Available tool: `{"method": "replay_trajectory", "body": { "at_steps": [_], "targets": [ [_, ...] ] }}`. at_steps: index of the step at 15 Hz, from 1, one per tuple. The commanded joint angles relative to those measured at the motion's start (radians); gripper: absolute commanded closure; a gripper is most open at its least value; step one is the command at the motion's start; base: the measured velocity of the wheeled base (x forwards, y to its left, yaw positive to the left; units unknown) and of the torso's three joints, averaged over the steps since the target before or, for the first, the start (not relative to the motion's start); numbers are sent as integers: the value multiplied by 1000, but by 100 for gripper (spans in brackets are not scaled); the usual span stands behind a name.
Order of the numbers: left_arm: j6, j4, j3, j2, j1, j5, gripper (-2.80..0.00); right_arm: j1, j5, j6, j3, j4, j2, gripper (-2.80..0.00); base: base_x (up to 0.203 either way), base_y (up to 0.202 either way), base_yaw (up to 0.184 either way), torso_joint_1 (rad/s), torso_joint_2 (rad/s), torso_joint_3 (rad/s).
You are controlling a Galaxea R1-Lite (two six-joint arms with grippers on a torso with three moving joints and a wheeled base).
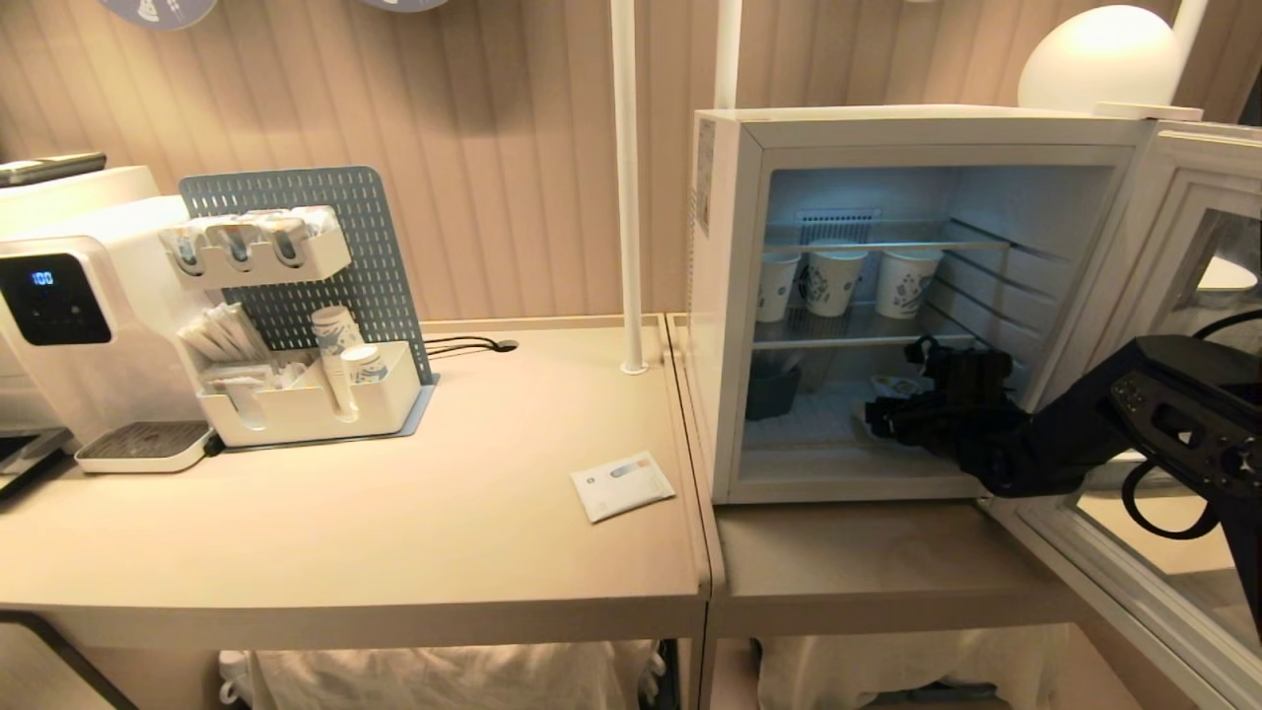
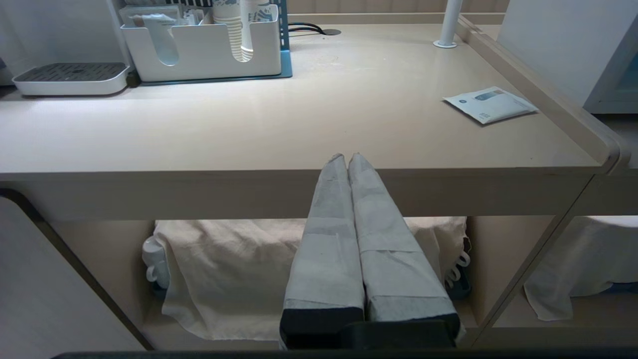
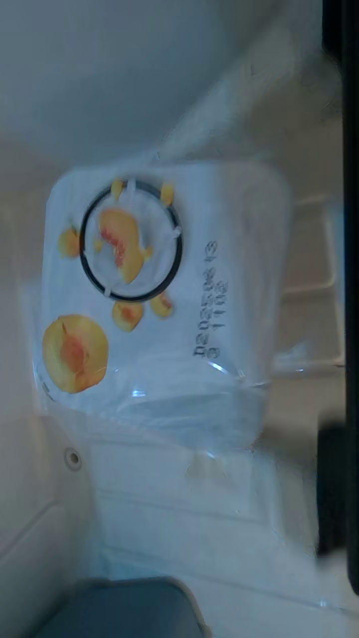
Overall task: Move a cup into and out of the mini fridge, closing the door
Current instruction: Take the yoghurt out of the freezer
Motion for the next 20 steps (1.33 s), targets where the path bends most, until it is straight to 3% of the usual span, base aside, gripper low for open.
{"method": "replay_trajectory", "body": {
  "at_steps": [1,7,13,16,20],
  "targets": [
    [0,0,2,1,0,0,0,-1,1,-1,-13,6,12,0,0,0,0,0,0,0],
    [0,0,2,1,0,0,0,-1,5,1,31,3,-15,0,0,0,0,0,0,0],
    [0,0,2,1,0,0,0,3,28,4,176,-12,-129,0,0,0,0,0,0,0],
    [0,0,2,1,0,0,0,19,52,6,376,-59,-249,0,0,0,0,0,0,0],
    [0,0,2,1,0,0,0,62,62,4,681,-236,-463,0,0,0,0,0,0,0]
  ]
}}
